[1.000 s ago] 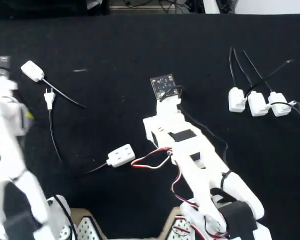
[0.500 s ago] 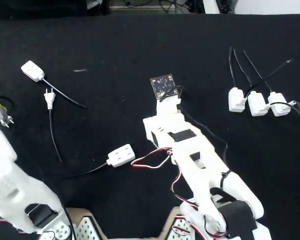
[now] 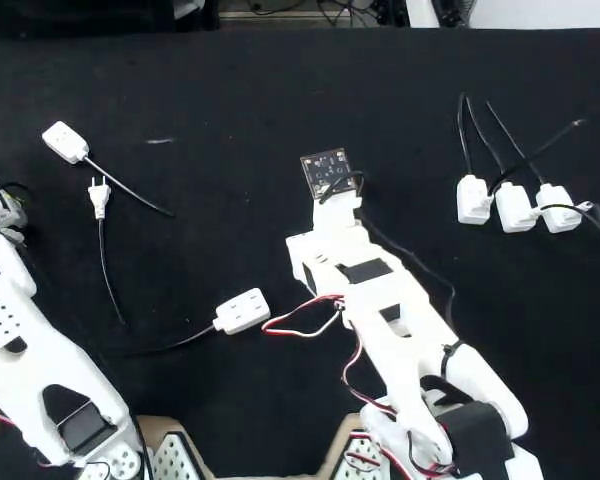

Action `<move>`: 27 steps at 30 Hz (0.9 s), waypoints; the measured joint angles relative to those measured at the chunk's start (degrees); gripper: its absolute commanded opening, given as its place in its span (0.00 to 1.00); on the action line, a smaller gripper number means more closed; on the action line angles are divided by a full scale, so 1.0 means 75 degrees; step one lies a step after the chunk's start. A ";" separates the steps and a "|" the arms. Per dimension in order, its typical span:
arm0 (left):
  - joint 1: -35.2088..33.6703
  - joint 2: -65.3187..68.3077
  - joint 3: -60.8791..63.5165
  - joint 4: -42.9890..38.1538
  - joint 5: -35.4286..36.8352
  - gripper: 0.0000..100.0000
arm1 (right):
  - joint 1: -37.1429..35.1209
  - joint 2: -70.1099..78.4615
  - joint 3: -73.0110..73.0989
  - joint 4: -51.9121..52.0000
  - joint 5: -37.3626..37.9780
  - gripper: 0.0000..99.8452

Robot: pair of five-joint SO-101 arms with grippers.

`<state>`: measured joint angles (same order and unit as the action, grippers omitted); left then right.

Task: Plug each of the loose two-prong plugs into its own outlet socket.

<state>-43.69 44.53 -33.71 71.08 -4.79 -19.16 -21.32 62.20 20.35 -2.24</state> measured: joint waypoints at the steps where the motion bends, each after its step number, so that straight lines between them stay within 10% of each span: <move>1: 0.0000 0.0105 -0.0105 0.0000 0.0023 0.18 | 0.0000 0.0000 0.0000 0.0000 0.0000 0.19; 7: 0.0000 0.0399 -0.0457 0.0281 0.0504 0.02 | 0.0000 0.0000 0.0000 0.0000 0.0000 0.19; 19: 0.0234 0.0574 -0.3329 0.3669 0.1043 0.03 | 0.0000 0.0000 0.0000 0.0000 0.0000 0.19; 27: 0.0656 0.0035 -0.3048 0.3915 0.1043 0.03 | 0.0270 -0.1231 0.0000 0.0797 -0.0012 0.19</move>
<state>-38.77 44.79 -56.57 100.44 3.03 -17.14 -30.55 62.20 26.33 -2.33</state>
